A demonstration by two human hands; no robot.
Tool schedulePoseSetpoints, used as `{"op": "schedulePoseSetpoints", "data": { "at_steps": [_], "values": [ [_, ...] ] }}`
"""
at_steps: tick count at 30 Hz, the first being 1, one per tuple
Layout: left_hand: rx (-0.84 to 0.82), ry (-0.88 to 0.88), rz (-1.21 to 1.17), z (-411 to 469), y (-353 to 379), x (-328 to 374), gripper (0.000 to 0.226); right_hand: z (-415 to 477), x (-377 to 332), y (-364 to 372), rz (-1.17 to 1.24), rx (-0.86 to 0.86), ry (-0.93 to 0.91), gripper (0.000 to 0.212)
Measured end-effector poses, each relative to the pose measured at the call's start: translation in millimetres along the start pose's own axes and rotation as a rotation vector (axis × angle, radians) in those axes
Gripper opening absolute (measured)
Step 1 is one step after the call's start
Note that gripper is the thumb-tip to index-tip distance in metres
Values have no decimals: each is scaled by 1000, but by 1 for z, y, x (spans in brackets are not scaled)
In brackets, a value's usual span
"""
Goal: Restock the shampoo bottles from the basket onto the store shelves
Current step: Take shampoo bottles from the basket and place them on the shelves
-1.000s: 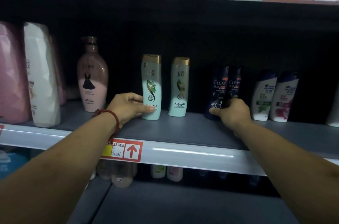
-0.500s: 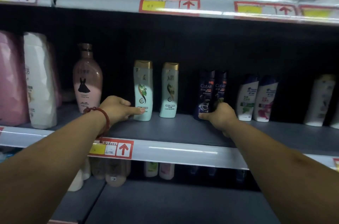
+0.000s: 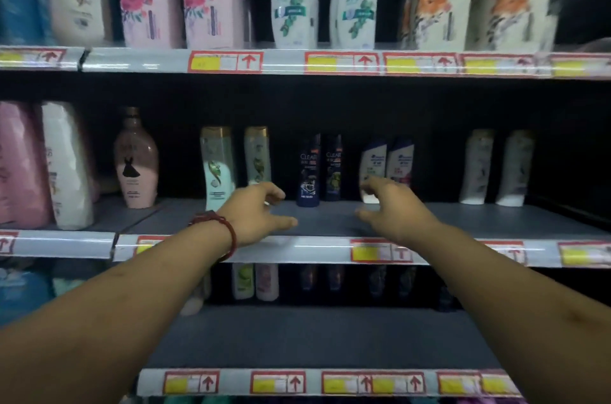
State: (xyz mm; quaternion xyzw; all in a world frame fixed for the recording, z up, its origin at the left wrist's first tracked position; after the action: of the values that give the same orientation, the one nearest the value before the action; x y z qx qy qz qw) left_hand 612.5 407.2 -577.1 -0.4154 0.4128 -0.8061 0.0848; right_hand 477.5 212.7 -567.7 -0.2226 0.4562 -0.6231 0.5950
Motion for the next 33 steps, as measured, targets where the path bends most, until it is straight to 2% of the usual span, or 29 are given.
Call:
{"op": "schedulePoseSetpoints", "data": {
  "at_steps": [6,15,23,33],
  "values": [
    [-179,123,-3,-28,83,96,56,-90,55,-48,-122,-82,5,60],
    [-350,326,197,-79,230,199,61,-217,191,-75,-132,-184,243,68],
    [-546,471,287,-104,383,228,65,-309,297,-36,-88,-231,400,73],
    [-772,533,193,-175,555,255,60,-453,407,-16,-20,-241,702,66]
  ]
}}
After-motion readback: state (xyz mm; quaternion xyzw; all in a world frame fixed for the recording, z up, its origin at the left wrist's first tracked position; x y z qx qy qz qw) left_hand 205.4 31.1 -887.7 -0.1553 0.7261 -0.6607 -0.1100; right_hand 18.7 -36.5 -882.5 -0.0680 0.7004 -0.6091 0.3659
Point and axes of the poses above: each hand's wrist, its own z-axis towards the middle knuckle, its own y-axis out of the palm, x = y × z, the point moved 9 cm from there along z, towards the middle knuckle, and after that the axes turned 7 degrees about -y, right-handed, at the moved point
